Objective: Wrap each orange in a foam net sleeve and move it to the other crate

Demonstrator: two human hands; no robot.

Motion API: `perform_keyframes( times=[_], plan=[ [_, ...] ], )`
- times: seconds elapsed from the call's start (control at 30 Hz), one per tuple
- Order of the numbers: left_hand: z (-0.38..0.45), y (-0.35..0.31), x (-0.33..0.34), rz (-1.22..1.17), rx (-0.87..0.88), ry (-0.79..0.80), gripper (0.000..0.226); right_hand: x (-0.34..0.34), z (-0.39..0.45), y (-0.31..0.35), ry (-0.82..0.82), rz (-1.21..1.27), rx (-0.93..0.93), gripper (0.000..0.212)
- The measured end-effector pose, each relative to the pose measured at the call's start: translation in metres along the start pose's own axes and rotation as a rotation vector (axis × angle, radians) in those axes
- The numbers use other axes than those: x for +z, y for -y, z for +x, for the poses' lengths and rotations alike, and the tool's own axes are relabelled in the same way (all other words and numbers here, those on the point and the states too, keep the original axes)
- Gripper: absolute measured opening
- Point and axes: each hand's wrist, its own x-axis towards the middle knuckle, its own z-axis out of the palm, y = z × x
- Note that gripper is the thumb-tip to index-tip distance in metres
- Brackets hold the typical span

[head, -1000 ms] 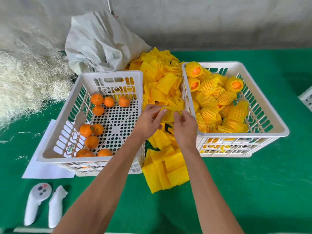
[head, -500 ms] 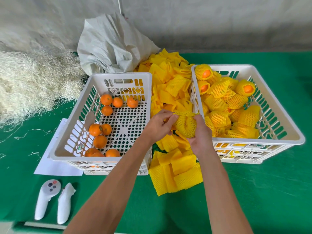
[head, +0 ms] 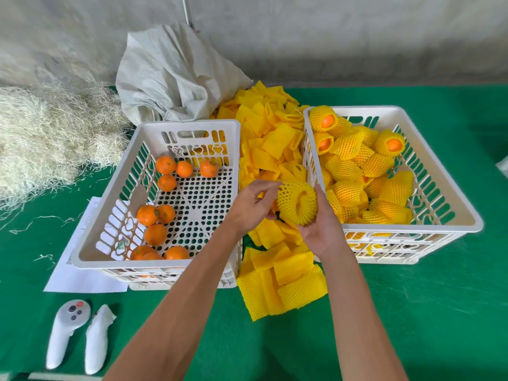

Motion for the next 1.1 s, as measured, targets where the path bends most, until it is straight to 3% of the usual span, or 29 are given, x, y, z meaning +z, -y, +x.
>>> perform_keyframes(
  times=[0.13,0.27,0.43,0.6,0.77,1.0,1.1],
  plan=[
    [0.0,0.004,-0.004,-0.137,0.061,-0.163,0.038,0.001,0.002,-0.003,0.027,0.056,-0.053,0.059],
    [0.0,0.005,-0.006,-0.178,-0.046,-0.274,0.07,0.001,0.003,-0.005,0.002,0.027,-0.104,0.051],
    [-0.001,0.001,-0.01,-0.297,-0.042,-0.351,0.059,-0.001,0.005,-0.013,-0.043,-0.001,-0.252,0.021],
    [-0.005,-0.006,-0.012,-0.339,-0.002,-0.279,0.05,0.005,0.008,-0.02,-0.134,-0.359,-0.441,0.022],
    [-0.004,-0.005,-0.012,-0.283,-0.026,-0.165,0.048,0.011,0.01,-0.022,-0.153,-0.543,-0.542,0.019],
    [0.001,0.005,-0.006,-0.007,-0.073,0.008,0.104,0.006,0.011,-0.022,-0.059,-0.631,-0.558,0.025],
    [-0.001,0.004,-0.002,0.042,-0.066,0.08,0.099,0.004,0.01,-0.022,-0.013,-0.65,-0.559,0.026]
  ],
)
